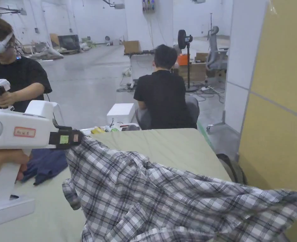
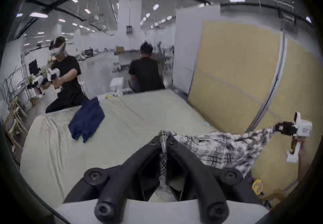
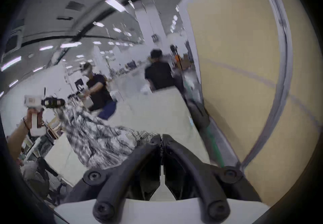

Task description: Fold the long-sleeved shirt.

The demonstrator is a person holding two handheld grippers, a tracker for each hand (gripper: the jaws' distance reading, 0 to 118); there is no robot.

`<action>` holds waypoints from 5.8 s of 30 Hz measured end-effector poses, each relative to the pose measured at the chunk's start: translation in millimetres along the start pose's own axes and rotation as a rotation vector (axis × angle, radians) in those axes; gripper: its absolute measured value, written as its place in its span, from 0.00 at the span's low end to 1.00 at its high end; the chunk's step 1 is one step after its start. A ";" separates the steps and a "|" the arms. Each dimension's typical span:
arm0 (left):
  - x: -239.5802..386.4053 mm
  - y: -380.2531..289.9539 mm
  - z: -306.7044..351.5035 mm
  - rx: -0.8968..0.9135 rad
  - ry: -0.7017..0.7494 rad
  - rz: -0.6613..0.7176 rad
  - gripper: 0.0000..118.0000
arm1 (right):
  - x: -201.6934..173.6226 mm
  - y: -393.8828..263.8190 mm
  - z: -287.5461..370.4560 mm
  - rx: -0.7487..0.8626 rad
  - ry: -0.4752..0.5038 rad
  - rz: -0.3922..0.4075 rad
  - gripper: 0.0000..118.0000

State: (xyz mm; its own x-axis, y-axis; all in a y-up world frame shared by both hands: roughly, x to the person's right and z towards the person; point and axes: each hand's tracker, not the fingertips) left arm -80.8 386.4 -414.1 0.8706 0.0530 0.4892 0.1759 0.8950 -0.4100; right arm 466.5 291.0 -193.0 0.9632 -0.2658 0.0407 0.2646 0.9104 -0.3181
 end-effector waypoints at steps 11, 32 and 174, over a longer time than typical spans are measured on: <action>0.1 104.5 214.0 0.464 0.076 0.057 0.00 | -102.3 230.1 79.9 0.408 0.105 0.156 0.00; -6.3 272.4 239.5 0.623 0.353 0.038 0.00 | -200.7 430.4 31.0 0.477 -0.073 0.224 0.00; -62.3 -175.0 -157.3 -0.274 0.142 0.355 0.00 | -53.4 -68.9 -271.7 -0.333 -0.021 0.068 0.00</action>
State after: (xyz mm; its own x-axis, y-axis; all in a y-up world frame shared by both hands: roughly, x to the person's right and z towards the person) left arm -93.6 156.8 -493.9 0.9498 0.2566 0.1789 -0.0466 0.6816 -0.7302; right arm 383.9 156.3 -430.7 0.9797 -0.1987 0.0273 0.1735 0.7712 -0.6125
